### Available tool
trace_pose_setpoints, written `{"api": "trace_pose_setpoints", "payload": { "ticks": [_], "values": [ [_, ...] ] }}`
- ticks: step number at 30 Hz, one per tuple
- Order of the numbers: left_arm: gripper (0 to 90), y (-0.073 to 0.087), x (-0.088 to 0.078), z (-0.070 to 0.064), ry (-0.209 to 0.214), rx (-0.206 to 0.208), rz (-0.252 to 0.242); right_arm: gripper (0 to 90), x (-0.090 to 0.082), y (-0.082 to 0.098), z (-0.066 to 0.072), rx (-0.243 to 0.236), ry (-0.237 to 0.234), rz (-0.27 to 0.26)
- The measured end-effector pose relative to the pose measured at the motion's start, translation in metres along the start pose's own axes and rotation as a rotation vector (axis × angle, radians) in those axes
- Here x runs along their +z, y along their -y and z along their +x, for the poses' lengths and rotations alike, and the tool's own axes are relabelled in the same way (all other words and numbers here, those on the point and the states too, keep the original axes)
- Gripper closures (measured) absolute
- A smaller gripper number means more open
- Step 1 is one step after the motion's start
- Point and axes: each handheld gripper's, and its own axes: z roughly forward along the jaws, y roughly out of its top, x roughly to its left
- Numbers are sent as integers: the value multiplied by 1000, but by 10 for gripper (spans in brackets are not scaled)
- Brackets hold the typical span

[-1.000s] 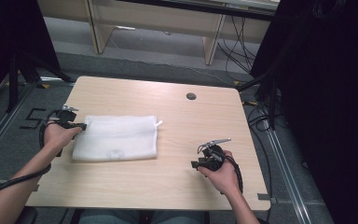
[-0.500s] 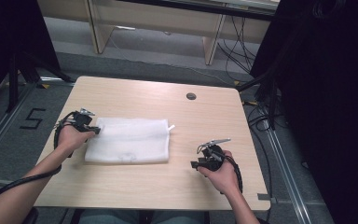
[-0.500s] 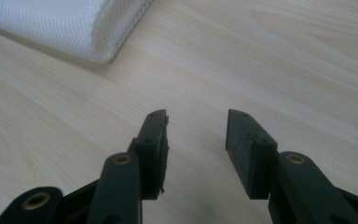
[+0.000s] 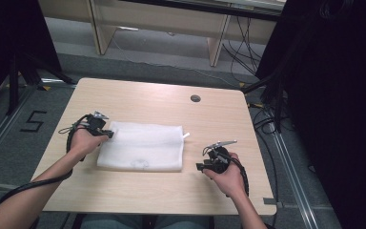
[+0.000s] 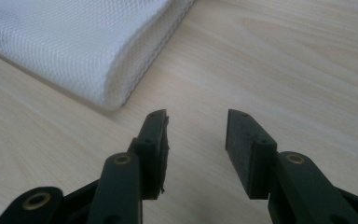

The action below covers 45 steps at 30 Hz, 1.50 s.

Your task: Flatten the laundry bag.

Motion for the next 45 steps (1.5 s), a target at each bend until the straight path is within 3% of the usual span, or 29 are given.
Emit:
{"api": "trace_pose_setpoints", "payload": {
  "ticks": [1,2,3,5,6,9,12,14,17,19,21,22,23,24,25,26,30,31,34,36,38,39,40,41,42,43,45],
  "values": [
    [843,-1,1,-1,2,11,7,595,-1,-1,-1,-5,-2,6],
    [843,-1,2,-4,8,-3,-6,596,-1,-1,-3,-14,1,-8],
    [843,-3,3,-7,13,12,10,596,0,-3,-6,-5,-9,-37],
    [843,-4,3,-9,24,0,8,596,-1,-5,-8,5,-1,-56],
    [843,-4,3,-10,21,17,20,596,-1,-5,-8,5,-1,-56],
    [837,-6,3,-14,30,15,10,607,-4,-15,-14,22,-4,-63],
    [817,-6,1,-14,33,17,8,634,-4,-21,-16,8,-6,-54],
    [732,-6,-2,-14,53,28,1,662,-1,-28,-16,34,-16,-69],
    [655,-5,-12,-14,74,73,-8,622,1,-39,-17,64,-2,-4],
    [559,-5,-19,-13,96,59,-31,612,4,-47,-17,46,27,-14],
    [503,-5,-30,-11,121,64,-67,595,7,-55,-16,62,28,-26],
    [472,-5,-32,-13,137,45,-85,619,9,-61,-14,68,24,-37],
    [448,-5,-37,-16,149,38,-93,634,10,-65,-14,46,23,-36],
    [443,-4,-40,-20,150,61,-106,641,11,-70,-12,35,30,-21],
    [462,-3,-44,-27,158,83,-104,683,14,-82,-9,-8,50,-18],
    [462,-3,-45,-32,172,96,-100,683,14,-82,-9,-8,50,-18],
    [560,0,-45,-64,302,180,-49,703,23,-101,-6,-11,55,-35],
    [623,1,-44,-72,333,214,-28,716,30,-108,-5,-10,69,-20],
    [660,4,-39,-98,397,259,29,715,39,-117,-1,1,77,6],
    [661,4,-36,-101,399,265,40,710,42,-119,-2,-18,86,6],
    [661,4,-32,-103,386,281,64,691,50,-123,-2,-4,89,3],
    [661,3,-30,-100,373,339,108,678,54,-124,-3,-2,99,11],
    [659,3,-28,-102,373,346,115,655,58,-124,-3,3,105,16],
    [658,4,-25,-104,371,326,111,633,62,-124,-3,11,106,22],
    [656,5,-24,-106,370,329,121,619,65,-125,-1,53,104,41],
    [654,5,-22,-106,373,350,139,603,68,-125,-3,20,112,29],
    [653,6,-17,-111,370,356,145,561,76,-125,-3,24,122,42]
  ]
}}
